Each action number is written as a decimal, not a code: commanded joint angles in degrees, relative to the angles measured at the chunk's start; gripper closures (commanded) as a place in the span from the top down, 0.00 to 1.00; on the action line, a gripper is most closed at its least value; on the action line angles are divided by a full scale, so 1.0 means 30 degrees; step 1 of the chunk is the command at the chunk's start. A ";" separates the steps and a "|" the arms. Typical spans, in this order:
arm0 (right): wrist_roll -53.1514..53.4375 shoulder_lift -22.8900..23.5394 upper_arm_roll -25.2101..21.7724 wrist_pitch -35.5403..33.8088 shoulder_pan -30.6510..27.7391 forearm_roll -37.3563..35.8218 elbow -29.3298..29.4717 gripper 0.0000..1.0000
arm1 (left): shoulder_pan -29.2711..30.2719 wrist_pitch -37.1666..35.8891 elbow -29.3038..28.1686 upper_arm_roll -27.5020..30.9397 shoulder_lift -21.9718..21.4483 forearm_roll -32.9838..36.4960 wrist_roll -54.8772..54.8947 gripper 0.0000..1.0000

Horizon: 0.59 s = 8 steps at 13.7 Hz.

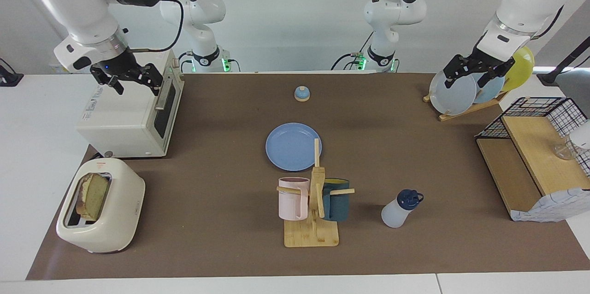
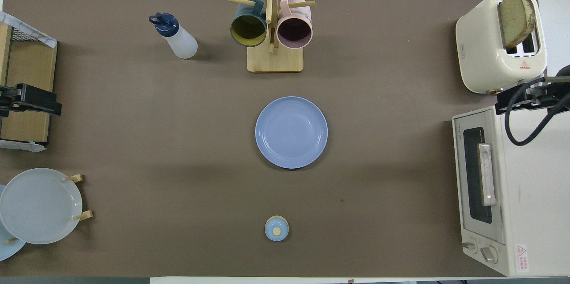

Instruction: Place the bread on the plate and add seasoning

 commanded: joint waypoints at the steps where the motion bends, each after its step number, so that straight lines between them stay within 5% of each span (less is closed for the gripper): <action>1: -0.0729 0.0255 -0.0050 -0.0187 -0.0490 0.0446 0.0395 1.00 | -0.0021 0.0199 -0.0798 -0.0006 -0.0671 -0.0208 0.0012 1.00; 8: -0.0788 0.0080 -0.0079 0.0250 -0.0464 0.0974 0.0396 1.00 | 0.0098 0.0871 -0.0799 0.0112 -0.0643 -0.0179 0.0042 1.00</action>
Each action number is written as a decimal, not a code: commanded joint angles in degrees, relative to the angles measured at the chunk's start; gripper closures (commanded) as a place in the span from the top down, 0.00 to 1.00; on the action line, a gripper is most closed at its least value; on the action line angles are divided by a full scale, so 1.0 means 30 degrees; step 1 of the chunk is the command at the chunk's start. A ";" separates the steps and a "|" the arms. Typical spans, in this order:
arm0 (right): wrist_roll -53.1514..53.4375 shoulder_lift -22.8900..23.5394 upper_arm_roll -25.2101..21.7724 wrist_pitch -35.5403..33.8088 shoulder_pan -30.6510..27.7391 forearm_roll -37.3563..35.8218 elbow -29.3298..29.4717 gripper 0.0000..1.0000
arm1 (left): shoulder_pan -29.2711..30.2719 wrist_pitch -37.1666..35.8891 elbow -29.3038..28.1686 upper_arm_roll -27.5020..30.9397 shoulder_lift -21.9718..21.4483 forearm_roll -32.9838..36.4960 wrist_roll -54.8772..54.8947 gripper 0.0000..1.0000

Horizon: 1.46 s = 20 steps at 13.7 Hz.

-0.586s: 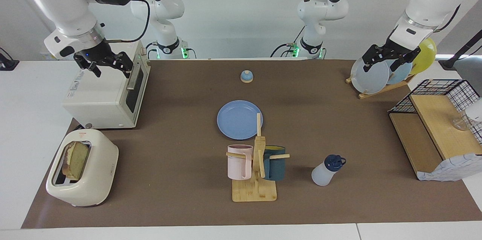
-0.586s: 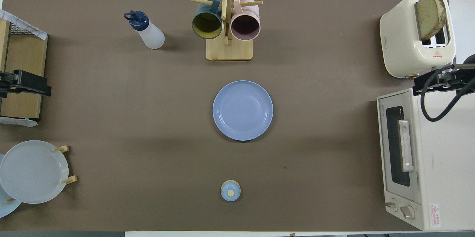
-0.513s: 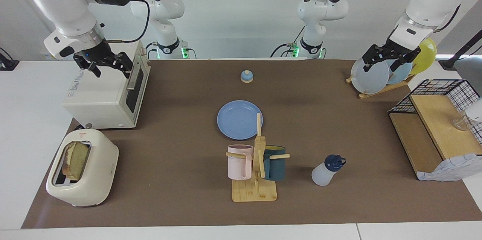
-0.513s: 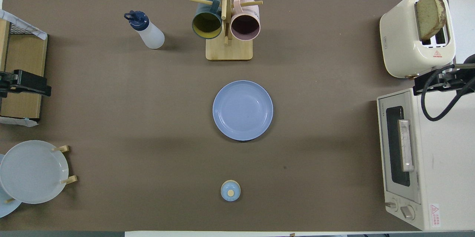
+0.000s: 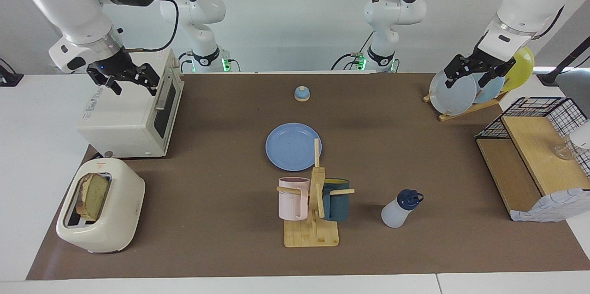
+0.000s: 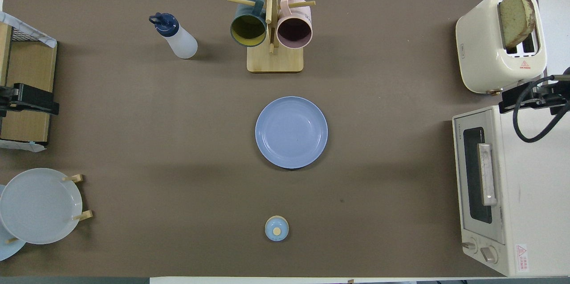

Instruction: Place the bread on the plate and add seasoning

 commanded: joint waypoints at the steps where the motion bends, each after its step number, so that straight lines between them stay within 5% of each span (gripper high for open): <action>1: -0.0531 -0.0041 -0.0004 0.0324 -0.0122 0.0447 0.0228 1.00 | 0.0010 0.0579 -0.0751 -0.0014 -0.0609 -0.0179 0.0157 1.00; 5: -0.0589 0.0103 0.0025 0.1611 -0.0122 0.0126 0.0227 1.00 | -0.0372 0.0898 -0.2970 -0.0131 -0.1660 -0.0179 -0.0048 1.00; 8: -0.0559 0.0163 -0.0004 0.6047 -0.0297 0.0095 -0.0529 1.00 | -0.0517 0.3262 -0.5282 -0.0248 -0.2714 -0.0325 0.0099 1.00; 12: -0.4525 0.0951 0.0025 1.0508 -0.1173 -0.0870 -0.1150 1.00 | -0.2129 0.9062 -1.0788 -0.0277 -0.5233 -0.0326 -0.0047 1.00; 17: -0.3910 0.1772 0.0026 1.3293 -0.1760 -0.0522 -0.1325 1.00 | -0.4760 1.6001 -1.4366 -0.0336 -0.4947 -0.0326 -0.1093 1.00; 20: -0.2815 0.3555 0.0055 1.6345 -0.2609 -0.0462 -0.1326 1.00 | -0.5732 2.2618 -1.6712 -0.0424 -0.3487 -0.0267 -0.2947 1.00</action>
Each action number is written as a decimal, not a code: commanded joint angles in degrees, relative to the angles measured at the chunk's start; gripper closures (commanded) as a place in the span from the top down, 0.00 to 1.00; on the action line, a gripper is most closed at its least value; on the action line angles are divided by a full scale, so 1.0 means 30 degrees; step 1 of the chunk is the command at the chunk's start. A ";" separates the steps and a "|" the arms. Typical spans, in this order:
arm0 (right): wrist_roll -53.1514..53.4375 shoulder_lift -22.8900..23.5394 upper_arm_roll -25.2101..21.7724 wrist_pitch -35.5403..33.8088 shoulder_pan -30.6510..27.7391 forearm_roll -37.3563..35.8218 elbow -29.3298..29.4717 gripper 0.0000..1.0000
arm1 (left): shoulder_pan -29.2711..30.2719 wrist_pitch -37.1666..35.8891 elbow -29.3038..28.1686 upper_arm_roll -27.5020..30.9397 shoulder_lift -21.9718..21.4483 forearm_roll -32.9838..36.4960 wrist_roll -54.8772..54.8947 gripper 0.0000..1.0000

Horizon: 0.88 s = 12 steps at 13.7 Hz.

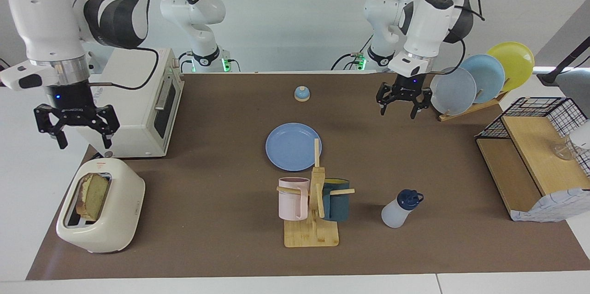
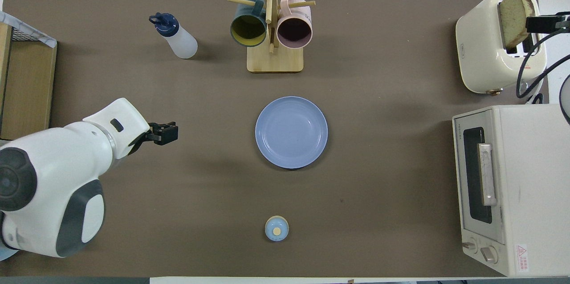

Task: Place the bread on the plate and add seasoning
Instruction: 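Grasp the bread in the toaster with the right gripper while the left gripper reaches forward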

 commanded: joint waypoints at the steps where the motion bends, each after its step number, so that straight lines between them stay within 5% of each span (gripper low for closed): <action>1: 0.0461 0.1397 0.0153 0.1743 -0.0714 0.0343 -0.0047 1.00 | -0.0491 0.4884 -0.1607 0.0121 0.1569 -0.0116 -0.0543 1.00; 5: 0.0461 0.2775 0.0153 0.3005 -0.0744 0.1721 0.0011 1.00 | -0.0608 1.0775 -0.1871 0.0121 0.4530 -0.0174 -0.0543 1.00; 7: 0.0490 0.2807 0.0153 0.3210 -0.0714 0.1927 0.0012 0.80 | -0.0608 1.1402 -0.1872 0.0179 0.4800 -0.0204 -0.0514 1.00; 10: 0.0373 0.2778 0.0182 0.2978 -0.0714 0.1987 0.0011 0.14 | -0.0840 1.4524 -0.1872 0.0180 0.6695 -0.0349 -0.0514 1.00; 11: -0.0236 0.2778 0.0211 0.2368 -0.0801 0.1958 0.0244 0.00 | -0.1045 1.6481 -0.1872 0.0238 0.7923 -0.0466 -0.0514 1.00; 12: -0.0822 0.2807 0.0241 0.0796 -0.1063 0.1986 0.1174 0.00 | -0.1047 1.8096 -0.1872 0.0267 0.8776 -0.0757 -0.0514 1.00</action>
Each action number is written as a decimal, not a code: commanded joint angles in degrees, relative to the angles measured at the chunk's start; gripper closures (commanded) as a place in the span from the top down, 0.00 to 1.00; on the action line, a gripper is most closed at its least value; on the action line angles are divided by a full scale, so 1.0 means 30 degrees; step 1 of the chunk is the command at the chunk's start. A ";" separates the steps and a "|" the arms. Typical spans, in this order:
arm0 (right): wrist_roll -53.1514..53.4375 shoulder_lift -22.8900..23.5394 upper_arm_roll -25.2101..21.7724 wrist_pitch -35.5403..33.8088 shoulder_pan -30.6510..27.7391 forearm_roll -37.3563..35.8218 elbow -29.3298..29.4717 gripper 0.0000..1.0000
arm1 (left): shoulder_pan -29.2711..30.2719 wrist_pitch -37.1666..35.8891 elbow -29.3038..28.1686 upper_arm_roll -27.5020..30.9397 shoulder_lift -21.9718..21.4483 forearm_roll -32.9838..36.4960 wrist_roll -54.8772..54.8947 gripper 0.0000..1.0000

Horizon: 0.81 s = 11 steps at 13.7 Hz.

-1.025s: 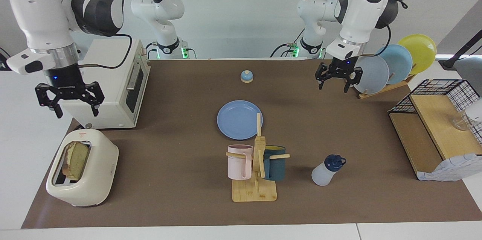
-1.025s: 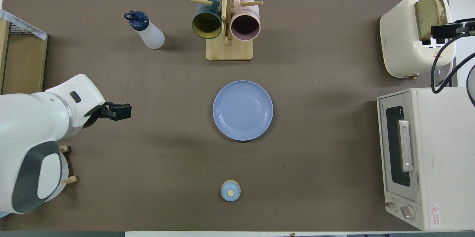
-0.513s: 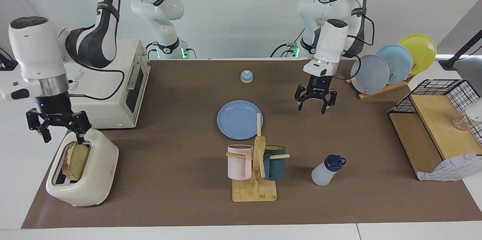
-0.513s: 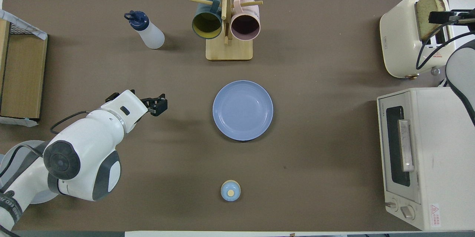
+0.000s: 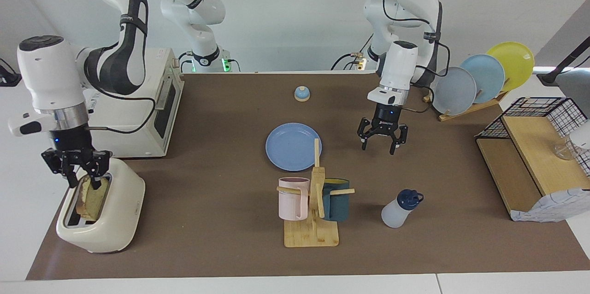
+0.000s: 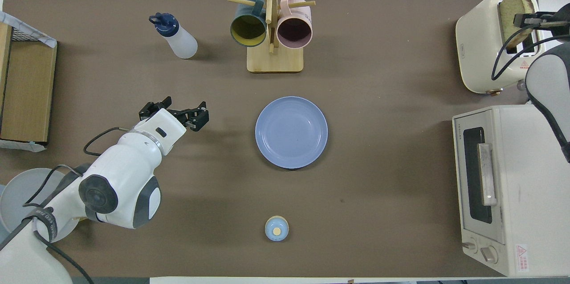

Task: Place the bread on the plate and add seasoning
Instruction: 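Grasp the bread in the toaster with the right gripper while the left gripper reaches forward, then carry the bread over the plate while the left gripper approaches the bottle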

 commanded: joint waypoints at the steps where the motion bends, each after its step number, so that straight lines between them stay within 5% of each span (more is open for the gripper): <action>1: -0.1186 0.0404 0.0303 -0.3668 -0.0641 0.0465 0.2566 0.00 | -0.0752 0.3230 0.0089 0.0298 0.2380 -0.1164 -0.0047 1.00; 4: -0.1188 0.1374 0.0333 -0.9441 -0.0672 0.0465 0.6846 0.00 | -0.1687 0.3202 0.0498 0.1521 0.2820 -0.1258 0.0012 1.00; 6: -0.1101 0.1259 0.0392 -1.2606 -0.0439 0.0552 0.8404 0.00 | -0.4982 0.3231 0.1461 0.4848 0.4133 -0.1838 0.0012 1.00; 9: -0.0983 0.0560 0.0480 -1.5257 0.0438 0.0551 0.9349 0.00 | -1.2398 0.3348 0.3217 1.1564 0.7030 -0.5612 -0.0134 1.00; 11: 0.0789 -0.0525 0.0451 -1.6020 0.1779 0.0582 0.9320 0.00 | -1.2476 0.3377 0.4566 1.1900 0.7802 -0.6121 -0.0223 1.00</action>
